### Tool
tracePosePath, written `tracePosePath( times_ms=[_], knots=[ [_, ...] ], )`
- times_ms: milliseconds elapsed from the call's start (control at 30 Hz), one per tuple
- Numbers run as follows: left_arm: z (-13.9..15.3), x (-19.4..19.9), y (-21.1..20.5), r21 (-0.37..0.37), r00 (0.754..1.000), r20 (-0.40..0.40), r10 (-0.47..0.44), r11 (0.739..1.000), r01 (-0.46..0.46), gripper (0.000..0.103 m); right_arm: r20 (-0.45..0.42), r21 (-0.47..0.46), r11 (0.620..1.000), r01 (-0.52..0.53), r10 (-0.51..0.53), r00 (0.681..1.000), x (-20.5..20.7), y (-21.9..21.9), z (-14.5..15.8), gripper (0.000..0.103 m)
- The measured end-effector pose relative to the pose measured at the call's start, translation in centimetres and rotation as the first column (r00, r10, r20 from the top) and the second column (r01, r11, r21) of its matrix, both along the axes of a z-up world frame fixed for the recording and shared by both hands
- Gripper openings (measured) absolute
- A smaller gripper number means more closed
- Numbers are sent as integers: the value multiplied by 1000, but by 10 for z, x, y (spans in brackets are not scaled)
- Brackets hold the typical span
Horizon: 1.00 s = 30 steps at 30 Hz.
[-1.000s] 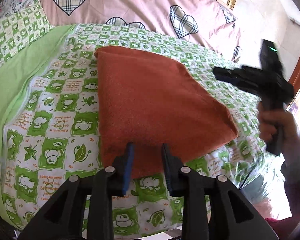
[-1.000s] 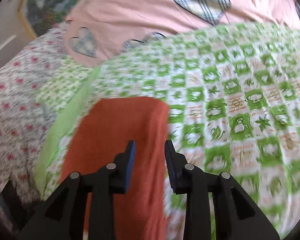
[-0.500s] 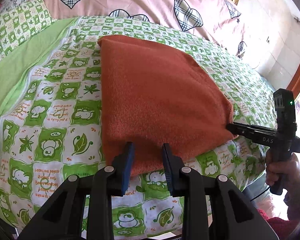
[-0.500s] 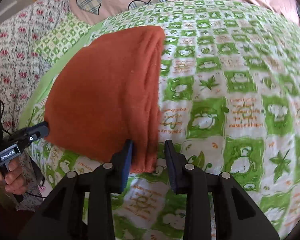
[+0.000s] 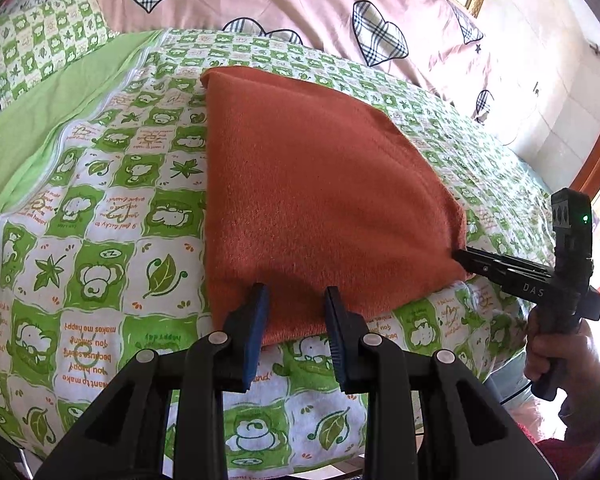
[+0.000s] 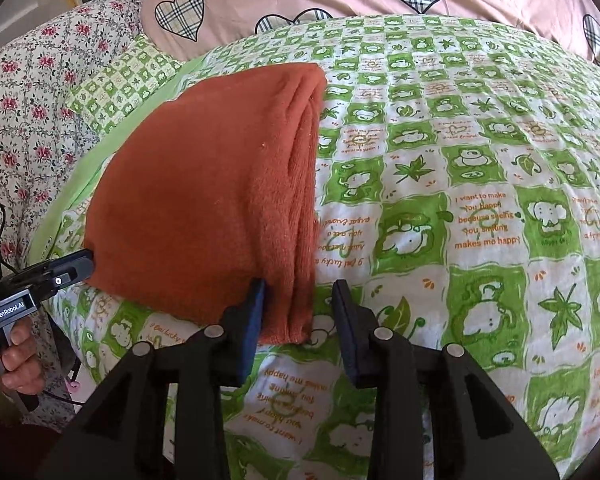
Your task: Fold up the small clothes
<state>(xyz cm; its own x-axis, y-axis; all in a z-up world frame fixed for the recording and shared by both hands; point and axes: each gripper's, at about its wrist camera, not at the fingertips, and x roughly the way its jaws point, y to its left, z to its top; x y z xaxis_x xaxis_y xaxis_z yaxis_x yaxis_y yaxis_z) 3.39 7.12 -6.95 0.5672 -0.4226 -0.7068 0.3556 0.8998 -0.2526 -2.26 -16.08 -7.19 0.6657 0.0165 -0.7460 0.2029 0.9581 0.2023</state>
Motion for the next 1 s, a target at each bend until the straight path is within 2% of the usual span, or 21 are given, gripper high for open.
tracePosePath(
  times_ms=[167, 300, 433, 533, 600, 667, 700, 800, 867, 1000],
  knots=[
    [1, -3, 0, 20, 1000, -3, 1, 1000, 0, 29, -32, -44, 999, -9, 8, 999, -3, 8, 2, 36],
    [8, -9, -1, 53, 1000, -7, 10, 999, -10, 30, -45, -36, 999, 9, -11, 999, -11, 11, 11, 36],
    [17, -18, 4, 63, 999, -15, 40, 997, -39, 38, -15, -26, 1000, 4, -4, 1000, -22, 14, 28, 36],
    [23, -24, 8, 101, 996, -3, 90, 991, -89, 49, 8, -5, 1000, -12, 12, 1000, -28, 21, 40, 37],
    [27, -27, 11, 124, 993, 11, 115, 986, -116, 56, 11, 6, 999, -37, 37, 999, -30, 29, 46, 43],
    [30, -32, 13, 145, 991, 25, 134, 980, -136, 64, 13, 9, 998, -64, 64, 998, -31, 38, 49, 59],
    [32, -35, 15, 156, 989, 30, 143, 977, -146, 70, 13, 3, 997, -82, 82, 997, -32, 44, 50, 60],
    [35, -43, 19, 189, 985, 43, 168, 966, -173, 81, 3, -19, 993, -115, 115, 993, -34, 56, 51, 68],
    [35, -47, 21, 210, 983, 47, 180, 960, -186, 84, 1, -19, 992, -123, 123, 992, -37, 60, 50, 76],
    [32, -50, 22, 240, 979, 40, 198, 949, -202, 85, -6, -13, 992, -126, 126, 992, -43, 63, 45, 83]
  ],
)
